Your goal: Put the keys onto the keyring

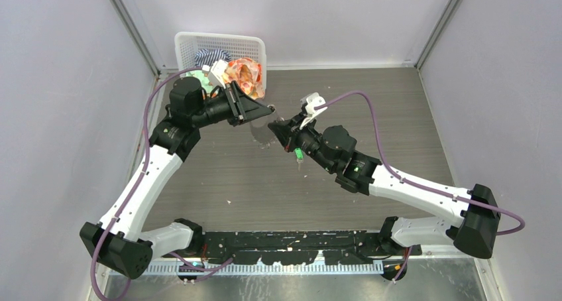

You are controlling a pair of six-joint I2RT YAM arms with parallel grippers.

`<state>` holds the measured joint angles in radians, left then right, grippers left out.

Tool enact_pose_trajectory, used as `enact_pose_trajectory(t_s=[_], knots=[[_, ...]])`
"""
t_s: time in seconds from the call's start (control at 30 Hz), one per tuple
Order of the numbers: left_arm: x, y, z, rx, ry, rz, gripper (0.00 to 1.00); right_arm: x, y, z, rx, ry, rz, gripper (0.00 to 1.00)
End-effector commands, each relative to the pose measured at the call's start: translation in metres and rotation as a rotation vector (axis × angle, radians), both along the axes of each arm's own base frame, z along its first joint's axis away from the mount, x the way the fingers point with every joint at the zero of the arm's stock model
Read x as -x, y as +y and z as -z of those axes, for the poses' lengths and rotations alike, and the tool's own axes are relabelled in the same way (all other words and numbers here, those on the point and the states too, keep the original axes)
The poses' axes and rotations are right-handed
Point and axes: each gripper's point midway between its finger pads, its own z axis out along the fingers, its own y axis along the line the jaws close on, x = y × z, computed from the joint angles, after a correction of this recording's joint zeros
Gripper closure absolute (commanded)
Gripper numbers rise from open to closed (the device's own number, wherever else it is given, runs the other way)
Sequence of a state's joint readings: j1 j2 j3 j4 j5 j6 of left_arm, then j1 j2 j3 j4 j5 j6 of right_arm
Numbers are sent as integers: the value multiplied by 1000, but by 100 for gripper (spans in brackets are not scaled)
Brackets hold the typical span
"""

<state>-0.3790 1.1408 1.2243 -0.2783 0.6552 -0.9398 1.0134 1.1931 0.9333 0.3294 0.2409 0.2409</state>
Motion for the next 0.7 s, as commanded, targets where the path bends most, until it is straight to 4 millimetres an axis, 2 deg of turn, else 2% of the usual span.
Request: enact_pose_trajectory(t_s=[0.0,0.27,0.43,0.6,0.67], knots=[[4,1,-22,42,-73,5,76,3,5,-41,-115,-53,-17,99],[6,1,-30,58,-88,13,80,3,5,-38,-113,-47,-14,99],[5,2,-19,30,-74,4,84,4,4,-39,-118,-47,-16,99],[-8,10,1,-44,-42,-72,97,5,3,-38,-117,-48,-16,99],[-10,10,2,-50,-40,-78,99,6,4,-37,-114,-45,-21,99]])
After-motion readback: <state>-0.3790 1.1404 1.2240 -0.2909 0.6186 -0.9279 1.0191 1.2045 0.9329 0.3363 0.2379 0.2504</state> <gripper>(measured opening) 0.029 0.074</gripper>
